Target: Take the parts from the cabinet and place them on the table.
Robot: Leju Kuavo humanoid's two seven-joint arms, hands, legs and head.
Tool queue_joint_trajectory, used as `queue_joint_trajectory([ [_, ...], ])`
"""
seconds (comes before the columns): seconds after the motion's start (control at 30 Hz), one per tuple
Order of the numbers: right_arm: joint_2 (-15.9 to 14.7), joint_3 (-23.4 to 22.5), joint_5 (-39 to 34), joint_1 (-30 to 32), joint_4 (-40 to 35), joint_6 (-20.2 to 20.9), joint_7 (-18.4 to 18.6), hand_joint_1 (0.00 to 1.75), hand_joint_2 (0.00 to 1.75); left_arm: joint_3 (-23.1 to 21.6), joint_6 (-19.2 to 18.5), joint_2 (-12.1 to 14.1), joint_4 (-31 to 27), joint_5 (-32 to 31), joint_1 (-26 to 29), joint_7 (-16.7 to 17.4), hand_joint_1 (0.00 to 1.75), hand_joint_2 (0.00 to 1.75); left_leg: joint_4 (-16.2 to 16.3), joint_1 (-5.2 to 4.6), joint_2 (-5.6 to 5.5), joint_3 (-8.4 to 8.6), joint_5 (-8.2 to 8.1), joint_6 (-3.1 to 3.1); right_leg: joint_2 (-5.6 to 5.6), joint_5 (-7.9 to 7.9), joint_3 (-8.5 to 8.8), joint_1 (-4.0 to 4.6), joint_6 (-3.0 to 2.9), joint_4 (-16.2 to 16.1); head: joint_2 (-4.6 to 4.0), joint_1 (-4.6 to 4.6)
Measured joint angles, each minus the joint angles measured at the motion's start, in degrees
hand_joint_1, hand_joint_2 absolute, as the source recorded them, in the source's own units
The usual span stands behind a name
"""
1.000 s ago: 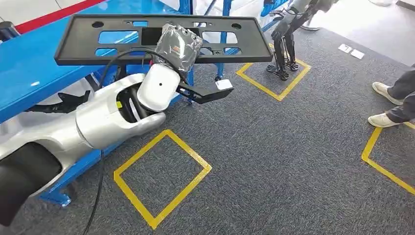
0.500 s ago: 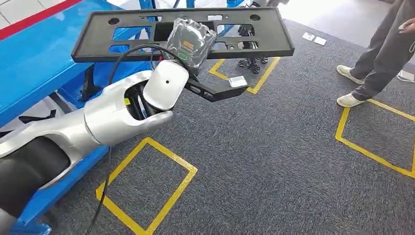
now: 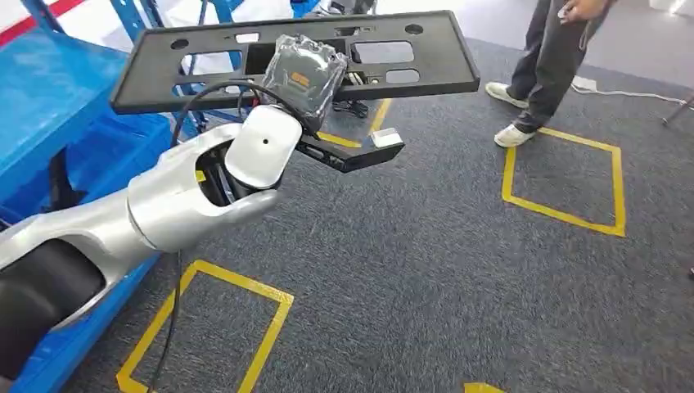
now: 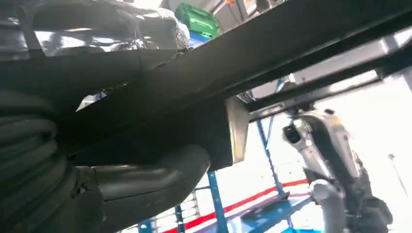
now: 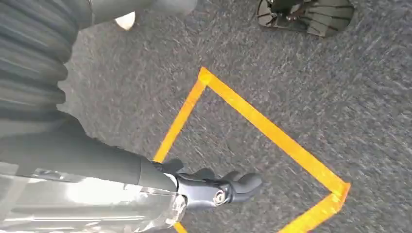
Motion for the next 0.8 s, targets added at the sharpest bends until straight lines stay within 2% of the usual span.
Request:
queue_joint_trajectory([
  [0.03, 0.02, -0.17, -0.02, 0.26, 0.00, -0.04, -0.02, 0.00, 1.75, -0.07, 0.02, -0.11, 0.15, -0.26, -0.01, 0.00, 1.75, 1.75, -0.23, -0.35, 0.64, 0.10, -0.16, 0.38, 0.67, 0.10, -0.03, -0.34, 0.46, -0.30, 0.00, 0.04],
  [0.07, 0.02, -0.26, -0.06, 0.54, 0.02, -0.09, -0.02, 0.00, 1.75, -0.09, 0.15, -0.24, 0.28, -0.74, -0.12, 0.00, 1.75, 1.75, -0.43, -0.41, 1.39, 0.24, -0.09, 0.64, 1.51, 0.35, -0.05, -0.47, 0.84, -0.58, 0.00, -0.29],
  [0.1, -0.02, -0.29, -0.09, 0.74, 0.02, -0.15, -0.02, 0.00, 1.75, -0.13, 0.35, -0.50, 0.39, -1.11, -0.23, 0.00, 1.75, 1.75, -0.96, 0.20, 2.30, 0.70, 0.06, 0.89, 2.03, 0.22, -0.06, -0.32, 1.01, -0.56, 0.00, -0.44],
  [0.13, 0.24, -0.31, -0.13, 0.98, -0.09, -0.17, -0.07, 0.00, 1.75, -0.13, 0.39, -0.77, 0.46, -1.18, -0.27, 0.00, 1.75, 1.75, -1.28, 0.11, 3.09, 1.17, 0.01, 1.07, -1.15, -0.31, -0.35, 0.19, 1.31, 0.29, 0.00, 0.07],
  [0.17, 0.20, -0.33, -0.19, 0.91, -0.07, -0.22, -0.09, 0.00, 1.75, -0.13, 0.59, -1.00, 0.52, -1.16, -0.34, 0.00, 1.75, 1.75, -1.51, -0.02, 3.96, 1.51, -0.11, 1.39, -3.80, -1.57, -1.52, 0.19, 1.72, 2.72, 0.00, 0.87],
  [0.2, 0.22, -0.35, -0.44, 0.78, -0.07, -0.24, -0.17, 0.00, 1.75, -0.15, 1.09, -1.00, 0.59, -0.88, -0.30, -0.02, 1.75, 1.75, -1.52, -0.26, 4.81, 1.76, -0.21, 1.51, -5.20, -3.31, -3.52, 0.02, 2.02, 6.62, 0.00, 1.27],
  [0.23, 0.24, -0.35, -0.50, 0.78, -0.07, -0.24, -0.31, 0.00, 1.75, -0.22, 1.42, -1.00, 0.72, -0.44, -0.18, -0.02, 1.75, 1.75, -1.52, -0.46, 5.83, 1.94, -0.48, 1.75, -5.94, -5.15, -6.23, -0.17, 2.20, 11.44, 0.00, 1.38],
  [0.27, 0.31, -0.35, -0.52, 0.90, -0.09, -0.24, -0.44, 0.00, 1.75, -0.37, 1.49, -1.07, 0.81, -0.02, 0.01, -0.04, 1.75, 1.75, -1.51, -0.65, 6.73, 2.10, -0.75, 1.75, -6.20, -6.04, -8.27, -0.31, 2.27, 14.86, 0.00, 1.55],
  [0.3, 0.39, -0.37, -0.59, 1.15, -0.07, -0.26, -0.50, 0.00, 1.75, -0.50, 1.57, -1.27, 0.96, 0.40, 0.23, -0.04, 1.75, 1.75, -1.51, -0.79, 7.49, 2.33, -0.99, 1.79, -6.26, -5.60, -8.99, -0.35, 2.23, 15.75, 0.00, 1.66],
  [0.33, 0.44, -0.37, -0.63, 1.40, -0.07, -0.28, -0.61, 0.00, 1.75, -0.50, 1.81, -1.49, 1.09, 0.79, 0.43, -0.04, 1.75, 1.75, -1.51, -0.87, 8.16, 2.60, -1.27, 1.78, -6.30, -3.98, -8.38, -0.32, 2.07, 14.16, 0.00, 1.75],
  [0.37, 0.48, -0.37, -0.77, 1.55, -0.07, -0.35, -0.72, 0.00, 1.75, -0.52, 2.14, -1.73, 1.25, 1.03, 0.43, -0.07, 1.75, 1.75, -1.51, -0.94, 8.76, 2.91, -1.52, 1.72, -6.34, -1.61, -6.70, -0.19, 1.82, 10.55, 0.00, 1.81],
  [0.4, 0.48, -0.44, -0.96, 1.62, -0.07, -0.44, -0.90, 0.00, 1.75, -0.50, 2.58, -1.99, 1.40, 1.29, 0.39, -0.11, 1.75, 1.75, -1.52, -0.98, 9.38, 3.36, -1.83, 1.61, -6.73, 1.16, -3.99, 0.00, 1.48, 5.23, 0.00, 1.86],
  [0.43, 0.48, -0.46, -1.09, 1.64, -0.07, -0.52, -1.03, 0.00, 1.75, -0.48, 2.86, -2.32, 1.53, 1.64, 0.36, -0.15, 1.75, 1.75, -1.64, -0.98, 9.88, 3.76, -2.18, 1.48, -8.70, 2.98, -1.46, 0.49, 1.05, 0.10, 0.00, 1.90],
  [0.47, 0.48, -0.50, -1.11, 1.48, -0.04, -0.59, -1.09, 0.00, 1.75, -0.48, 2.95, -2.40, 1.62, 1.90, 0.36, -0.20, 1.75, 1.75, -1.82, -1.19, 10.40, 3.85, -2.33, 1.21, -9.74, 1.68, -0.39, 1.41, 0.86, -0.57, 0.00, 2.06],
  [0.5, 0.48, -0.55, -1.16, 1.41, -0.07, -0.61, -1.18, 0.00, 1.75, -0.52, 2.97, -2.47, 1.73, 1.99, 0.42, -0.20, 1.75, 1.75, -1.93, -1.15, 10.66, 3.88, -2.37, 1.01, -9.50, 1.77, -0.42, 1.52, 0.26, -1.34, 0.00, 2.14],
  [0.53, 0.48, -0.65, -1.16, 1.42, -0.07, -0.63, -1.27, 0.00, 1.75, -0.59, 2.97, -2.60, 1.86, 2.25, 0.54, -0.22, 1.75, 1.75, -2.04, -1.09, 11.21, 4.10, -2.52, 0.76, -9.04, 1.69, -0.48, 1.72, 0.09, -1.30, 0.00, 1.97],
  [0.6, 0.15, -0.76, -1.25, 1.82, -0.05, -0.66, -1.27, 0.00, 1.75, -0.61, 2.99, -3.08, 2.18, 2.32, 0.56, -0.22, 1.75, 1.75, -2.46, -0.90, 12.16, 4.87, -2.88, 0.11, -8.02, 1.70, 0.08, 1.96, -0.62, -2.12, 0.00, 1.95],
  [0.63, 0.15, -0.79, -1.27, 2.11, -0.04, -0.72, -1.29, 0.00, 1.75, -0.55, 3.02, -3.19, 2.34, 2.32, 0.65, -0.22, 1.75, 1.75, -1.78, -0.52, 8.54, 4.70, -3.53, -0.04, -7.87, 1.97, 0.91, 1.51, -0.95, -2.96, 0.00, 1.97],
  [0.67, 0.13, -0.81, -1.27, 1.94, -0.02, -0.72, -1.35, 0.00, 1.75, -0.57, 2.99, -3.23, 2.43, 2.58, 0.53, -0.24, 1.75, 1.75, 0.52, -0.53, 5.47, 3.51, -4.80, 0.14, -7.51, 1.94, 1.21, 1.34, -1.40, -3.20, 0.00, 1.77],
  [0.73, 0.11, -0.94, -1.66, 1.44, 0.07, -0.76, -1.53, 0.00, 1.75, -0.74, 2.91, -3.23, 2.67, 3.10, 0.58, -0.35, 1.75, 1.75, 8.86, -0.66, 4.57, -1.10, -8.21, 0.09, -6.32, 1.74, 1.44, 1.30, -1.98, -3.18, 0.00, 1.11],
  [0.77, 0.22, -1.03, -1.77, 1.34, 0.07, -0.76, -1.62, 0.00, 1.75, -1.05, 2.93, -3.23, 2.91, 3.17, 0.69, -0.37, 1.75, 1.75, 12.48, -0.69, 4.62, -3.55, -9.22, 0.00, -5.50, 1.64, 1.53, 1.33, -2.10, -3.12, 0.00, 1.03],
  [0.8, 0.24, -1.11, -1.81, 1.33, 0.07, -0.76, -1.64, 0.00, 1.75, -1.33, 2.95, -3.23, 3.15, 3.30, 0.73, -0.39, 1.75, 1.75, 14.40, -0.69, 4.76, -5.27, -9.10, -0.01, -4.66, 1.51, 1.57, 1.32, -2.06, -2.97, 0.00, 0.92],
])
